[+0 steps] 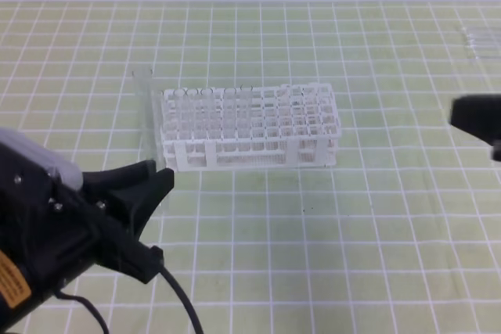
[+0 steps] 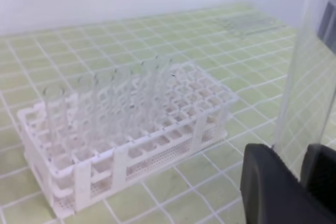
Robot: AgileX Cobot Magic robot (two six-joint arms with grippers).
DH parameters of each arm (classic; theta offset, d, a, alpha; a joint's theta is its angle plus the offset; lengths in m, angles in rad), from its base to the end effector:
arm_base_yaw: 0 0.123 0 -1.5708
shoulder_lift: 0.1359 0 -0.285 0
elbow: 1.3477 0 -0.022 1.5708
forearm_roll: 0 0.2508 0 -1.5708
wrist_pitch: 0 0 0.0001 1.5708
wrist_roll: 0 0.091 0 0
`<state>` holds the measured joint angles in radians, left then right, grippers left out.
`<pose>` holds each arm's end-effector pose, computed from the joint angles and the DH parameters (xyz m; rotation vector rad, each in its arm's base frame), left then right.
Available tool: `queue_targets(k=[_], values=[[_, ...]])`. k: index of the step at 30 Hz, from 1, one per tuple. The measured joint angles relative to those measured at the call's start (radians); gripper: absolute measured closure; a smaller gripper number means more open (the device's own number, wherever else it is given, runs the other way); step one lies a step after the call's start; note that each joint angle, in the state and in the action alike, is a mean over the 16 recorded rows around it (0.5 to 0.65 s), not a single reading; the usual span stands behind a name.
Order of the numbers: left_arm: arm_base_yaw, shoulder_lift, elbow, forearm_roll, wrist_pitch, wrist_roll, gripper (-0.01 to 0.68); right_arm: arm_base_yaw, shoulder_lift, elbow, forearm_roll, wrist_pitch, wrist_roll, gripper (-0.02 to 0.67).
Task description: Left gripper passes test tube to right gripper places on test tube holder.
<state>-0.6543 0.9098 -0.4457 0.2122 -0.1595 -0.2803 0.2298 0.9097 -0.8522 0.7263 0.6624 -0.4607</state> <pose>0.1467 -0.1163 0.2777 0.5484 1.7409 -0.5465 0.1668 0.0773 0.3593 -0.3451 2.0602 0.6672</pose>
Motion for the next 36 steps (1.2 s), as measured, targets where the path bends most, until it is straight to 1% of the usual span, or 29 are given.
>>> queue_targets(k=[4,8,13,17,21,25,30,36], values=[[0.003,-0.003,0.041,-0.001,-0.103,0.02,0.67,0.12,0.082,-0.06,-0.024,-0.101,-0.001,0.651],[0.008,-0.003,0.049,-0.013,-0.138,0.047,0.67,0.255,0.154,-0.091,-0.07,-0.259,-0.001,0.651],[0.023,-0.002,0.051,-0.03,-0.165,0.072,0.669,0.412,0.216,-0.072,-0.149,-0.534,-0.002,0.651],[0.038,-0.002,0.051,-0.044,-0.172,0.088,0.667,0.51,0.238,-0.013,-0.203,-0.767,-0.002,0.651],[0.052,-0.002,0.051,-0.052,-0.178,0.099,0.668,0.578,0.242,0.051,-0.251,-0.943,-0.002,0.651],[0.062,-0.002,0.051,-0.053,-0.179,0.105,0.669,0.63,0.245,0.101,-0.3,-1.062,0.014,0.65],[0.064,-0.001,0.051,-0.044,-0.181,0.112,0.669,0.681,0.251,0.119,-0.357,-1.111,0.046,0.644],[0.064,-0.001,0.051,-0.022,-0.186,0.117,0.67,0.734,0.278,0.097,-0.433,-1.134,0.105,0.628]])
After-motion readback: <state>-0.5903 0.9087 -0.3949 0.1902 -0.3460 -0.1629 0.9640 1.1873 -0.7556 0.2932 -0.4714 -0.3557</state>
